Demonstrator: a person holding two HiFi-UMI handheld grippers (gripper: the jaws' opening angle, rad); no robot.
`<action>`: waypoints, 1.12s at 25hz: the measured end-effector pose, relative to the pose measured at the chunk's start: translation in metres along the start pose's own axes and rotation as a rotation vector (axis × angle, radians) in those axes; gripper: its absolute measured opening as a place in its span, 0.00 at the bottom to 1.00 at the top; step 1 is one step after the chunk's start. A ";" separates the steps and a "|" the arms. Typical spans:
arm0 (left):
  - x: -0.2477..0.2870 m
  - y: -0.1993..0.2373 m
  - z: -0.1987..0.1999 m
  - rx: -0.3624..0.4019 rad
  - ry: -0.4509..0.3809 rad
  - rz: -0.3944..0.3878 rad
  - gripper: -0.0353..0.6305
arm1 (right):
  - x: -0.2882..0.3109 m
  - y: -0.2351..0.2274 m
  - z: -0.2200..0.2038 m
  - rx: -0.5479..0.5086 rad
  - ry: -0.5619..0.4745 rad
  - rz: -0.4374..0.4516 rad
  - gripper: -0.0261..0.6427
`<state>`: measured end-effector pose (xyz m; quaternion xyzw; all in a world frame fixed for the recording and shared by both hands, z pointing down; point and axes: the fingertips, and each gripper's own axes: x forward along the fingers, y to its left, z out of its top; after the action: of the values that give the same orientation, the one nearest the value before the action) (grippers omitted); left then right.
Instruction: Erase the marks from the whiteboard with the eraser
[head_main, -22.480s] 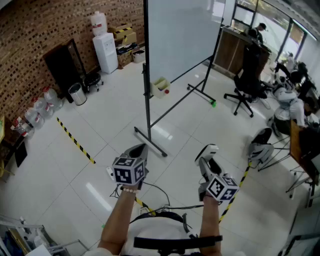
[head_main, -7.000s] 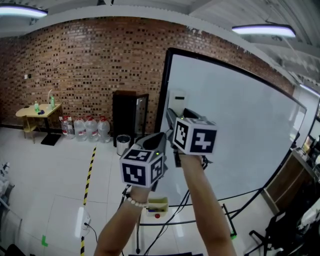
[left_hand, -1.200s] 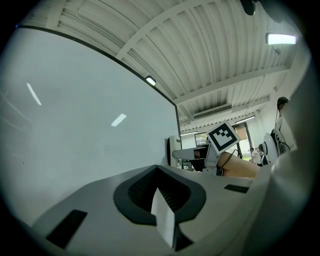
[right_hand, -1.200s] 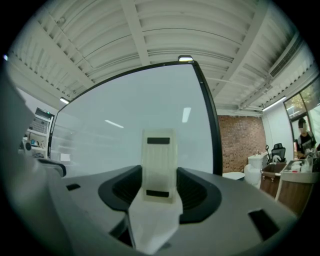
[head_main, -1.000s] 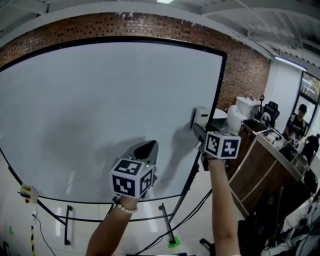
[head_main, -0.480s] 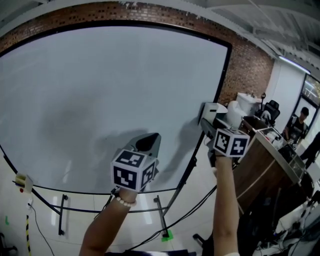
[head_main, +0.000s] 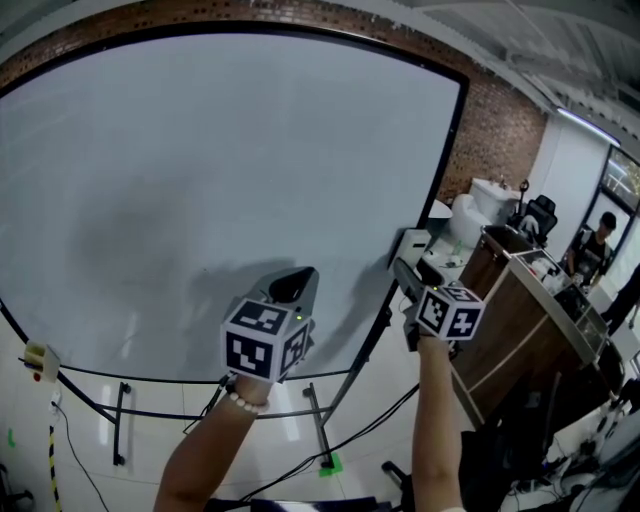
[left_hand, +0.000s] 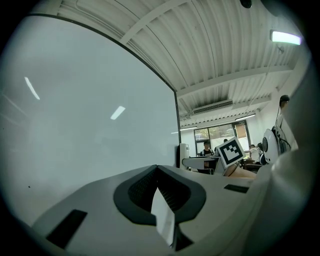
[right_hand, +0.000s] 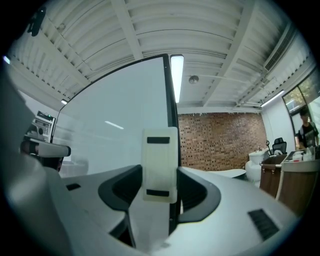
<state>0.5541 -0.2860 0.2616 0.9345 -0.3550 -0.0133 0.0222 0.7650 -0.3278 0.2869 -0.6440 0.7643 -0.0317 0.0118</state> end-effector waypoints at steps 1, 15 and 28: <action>0.000 0.001 -0.001 0.000 0.001 -0.001 0.03 | 0.000 0.000 -0.001 -0.001 0.000 -0.002 0.41; -0.016 0.019 0.000 -0.004 -0.005 0.000 0.03 | 0.007 0.042 -0.001 -0.041 0.002 -0.064 0.40; -0.074 0.067 0.004 -0.002 -0.008 0.025 0.03 | 0.020 0.116 -0.006 -0.033 0.000 -0.064 0.41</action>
<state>0.4543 -0.2866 0.2617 0.9298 -0.3669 -0.0173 0.0219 0.6472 -0.3276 0.2855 -0.6683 0.7436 -0.0197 0.0002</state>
